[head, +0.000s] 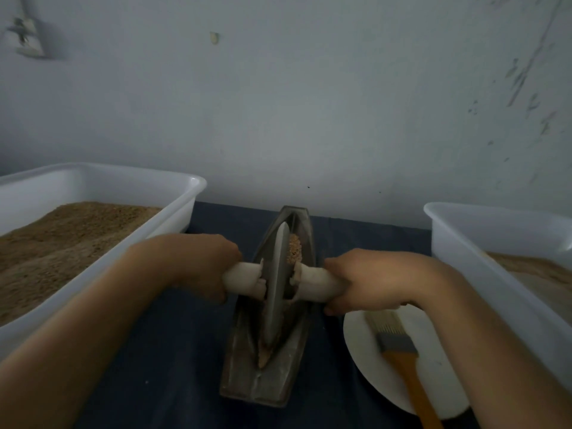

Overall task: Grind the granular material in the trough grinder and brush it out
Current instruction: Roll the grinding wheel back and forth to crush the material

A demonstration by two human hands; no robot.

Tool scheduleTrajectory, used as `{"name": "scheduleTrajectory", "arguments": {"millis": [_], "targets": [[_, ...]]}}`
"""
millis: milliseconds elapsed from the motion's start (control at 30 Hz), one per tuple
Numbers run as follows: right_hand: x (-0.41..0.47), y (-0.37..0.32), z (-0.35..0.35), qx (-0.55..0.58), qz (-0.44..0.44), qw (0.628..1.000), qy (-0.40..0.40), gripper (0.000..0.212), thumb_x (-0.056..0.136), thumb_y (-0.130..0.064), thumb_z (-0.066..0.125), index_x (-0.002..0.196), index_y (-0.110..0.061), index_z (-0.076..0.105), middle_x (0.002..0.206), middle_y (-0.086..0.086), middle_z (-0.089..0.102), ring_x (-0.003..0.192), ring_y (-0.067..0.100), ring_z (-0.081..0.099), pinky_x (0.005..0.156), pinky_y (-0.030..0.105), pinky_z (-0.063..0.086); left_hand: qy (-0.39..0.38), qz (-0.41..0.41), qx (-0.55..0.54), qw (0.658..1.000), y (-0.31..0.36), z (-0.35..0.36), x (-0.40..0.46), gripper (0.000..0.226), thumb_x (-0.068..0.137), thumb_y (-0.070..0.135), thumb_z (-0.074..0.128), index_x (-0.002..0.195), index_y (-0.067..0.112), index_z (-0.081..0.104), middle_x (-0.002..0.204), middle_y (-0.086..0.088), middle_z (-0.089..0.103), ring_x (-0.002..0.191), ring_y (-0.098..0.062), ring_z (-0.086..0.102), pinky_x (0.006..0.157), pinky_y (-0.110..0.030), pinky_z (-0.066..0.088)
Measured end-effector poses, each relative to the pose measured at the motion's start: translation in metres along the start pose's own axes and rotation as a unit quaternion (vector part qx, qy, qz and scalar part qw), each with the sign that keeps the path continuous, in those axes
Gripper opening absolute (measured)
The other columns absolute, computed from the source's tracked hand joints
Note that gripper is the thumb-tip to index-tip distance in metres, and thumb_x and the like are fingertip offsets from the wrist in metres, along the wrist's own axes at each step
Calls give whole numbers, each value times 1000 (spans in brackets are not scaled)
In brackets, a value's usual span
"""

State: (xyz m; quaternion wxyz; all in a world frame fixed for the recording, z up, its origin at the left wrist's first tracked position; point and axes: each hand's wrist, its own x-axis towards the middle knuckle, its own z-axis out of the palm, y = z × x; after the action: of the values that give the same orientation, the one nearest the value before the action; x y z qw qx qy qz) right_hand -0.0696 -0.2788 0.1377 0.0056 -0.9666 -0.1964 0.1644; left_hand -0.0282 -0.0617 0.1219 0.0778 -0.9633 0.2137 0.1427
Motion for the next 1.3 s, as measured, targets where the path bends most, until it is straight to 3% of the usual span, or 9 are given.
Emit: {"name": "scheduleTrajectory", "arguments": {"millis": [233,400,500,600,700,800,900,1033,1300], "targets": [[17,9,8,-1,13,998,68,20,88,-30,60,100,-17,49,88,-4,52,79,12,50,56,23,35,36,-11,-21,999,-4,6,18,42,81,26,70,120,22,54,116,1,61,104,-14,58,88,-26,44],[52,31,33,-122,42,945,302,25,88,-23,56,109,-15,46,110,4,54,99,22,50,70,30,24,222,-48,-11,974,-6,20,46,34,84,32,63,114,22,50,113,-2,60,103,-19,59,84,-30,43],[62,40,40,-115,45,932,341,27,88,-27,56,111,-16,46,111,3,54,99,22,48,71,30,23,300,-44,29,952,-4,26,54,31,86,33,59,110,20,44,112,-1,59,103,-19,57,82,-29,39],[61,45,33,-58,19,957,283,40,85,-33,61,119,-18,47,113,1,54,104,21,50,72,31,28,292,-33,18,956,-6,27,53,31,87,34,59,110,20,44,111,-1,59,102,-19,57,81,-29,40],[43,45,17,88,-40,965,245,65,81,-32,67,138,-25,37,132,-5,47,121,16,41,94,30,37,282,-33,18,959,-6,27,50,31,87,33,59,111,20,45,113,-1,59,103,-19,57,84,-31,42],[15,47,5,76,-66,954,281,41,87,-25,63,123,-35,48,118,-20,47,113,3,44,87,15,36,276,-31,20,961,-4,26,49,31,88,32,59,113,20,45,115,0,58,105,-18,57,87,-31,42],[-12,47,4,19,-53,992,110,29,87,-17,60,95,-44,52,97,-21,50,89,0,53,71,16,44,272,-28,18,962,-4,25,48,31,89,30,59,115,19,45,116,-1,58,106,-19,56,88,-31,41],[-40,45,28,-7,-10,997,-82,28,88,-18,58,101,-43,54,104,-20,46,93,4,51,79,26,51,276,-36,21,960,-3,25,48,30,89,30,59,113,19,45,115,-1,58,106,-19,56,87,-31,42],[-64,44,61,-93,-24,995,-30,34,86,-24,59,113,-39,47,111,-22,24,95,7,44,71,21,44,270,-38,19,962,-2,25,44,31,89,29,58,115,17,46,117,-4,58,107,-21,56,87,-33,43]]}}
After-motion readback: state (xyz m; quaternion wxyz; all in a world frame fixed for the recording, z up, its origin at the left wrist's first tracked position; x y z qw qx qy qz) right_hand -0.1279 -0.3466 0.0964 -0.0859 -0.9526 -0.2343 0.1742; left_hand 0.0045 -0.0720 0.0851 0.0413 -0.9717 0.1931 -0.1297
